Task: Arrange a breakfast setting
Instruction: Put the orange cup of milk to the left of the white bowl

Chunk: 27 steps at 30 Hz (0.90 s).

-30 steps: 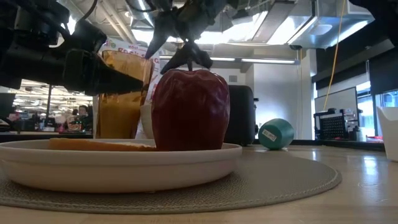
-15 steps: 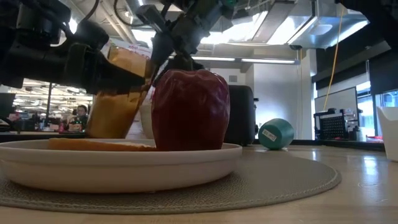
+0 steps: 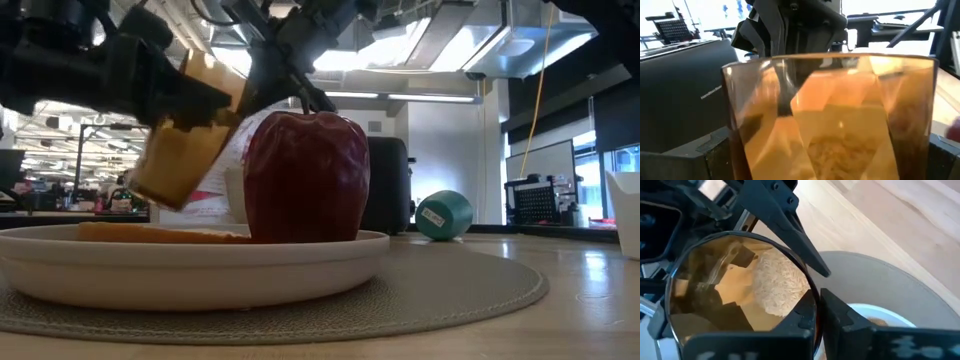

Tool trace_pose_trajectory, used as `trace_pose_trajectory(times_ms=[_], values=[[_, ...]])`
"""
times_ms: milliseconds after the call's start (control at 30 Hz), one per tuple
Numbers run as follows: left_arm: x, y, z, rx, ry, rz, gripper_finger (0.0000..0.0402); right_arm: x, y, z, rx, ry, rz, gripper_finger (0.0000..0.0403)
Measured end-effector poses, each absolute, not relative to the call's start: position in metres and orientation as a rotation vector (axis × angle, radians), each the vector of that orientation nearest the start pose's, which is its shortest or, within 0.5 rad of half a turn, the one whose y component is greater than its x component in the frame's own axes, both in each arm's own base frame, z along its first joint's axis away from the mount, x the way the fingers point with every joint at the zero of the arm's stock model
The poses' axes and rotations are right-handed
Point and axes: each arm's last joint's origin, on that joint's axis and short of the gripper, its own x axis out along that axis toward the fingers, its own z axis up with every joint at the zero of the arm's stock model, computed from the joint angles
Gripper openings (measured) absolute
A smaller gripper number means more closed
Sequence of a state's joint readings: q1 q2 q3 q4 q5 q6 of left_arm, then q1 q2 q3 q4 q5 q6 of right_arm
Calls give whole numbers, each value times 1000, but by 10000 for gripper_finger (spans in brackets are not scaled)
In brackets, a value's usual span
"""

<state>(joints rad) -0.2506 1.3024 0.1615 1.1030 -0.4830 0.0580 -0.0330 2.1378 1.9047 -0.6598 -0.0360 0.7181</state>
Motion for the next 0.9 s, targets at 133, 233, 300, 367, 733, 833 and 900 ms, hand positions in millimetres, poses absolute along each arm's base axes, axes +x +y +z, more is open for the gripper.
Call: trace_pose_trajectory(times_ms=[133,233,300,367,733,833,900], values=[[185,-43,166,73,96,185,400,477,-13,253,692,838,-291,3],[176,-46,168,65,162,156,400,480,-7,254,687,806,-256,2],[172,-47,168,59,196,141,400,482,-4,258,690,786,-235,2],[168,-46,166,65,233,144,400,483,-1,267,681,774,-217,2],[159,-37,142,122,474,186,398,470,4,369,489,603,-114,0],[156,-36,136,125,530,182,398,463,0,390,478,567,-123,0],[156,-36,136,118,522,179,398,464,-1,389,476,572,-147,0]])
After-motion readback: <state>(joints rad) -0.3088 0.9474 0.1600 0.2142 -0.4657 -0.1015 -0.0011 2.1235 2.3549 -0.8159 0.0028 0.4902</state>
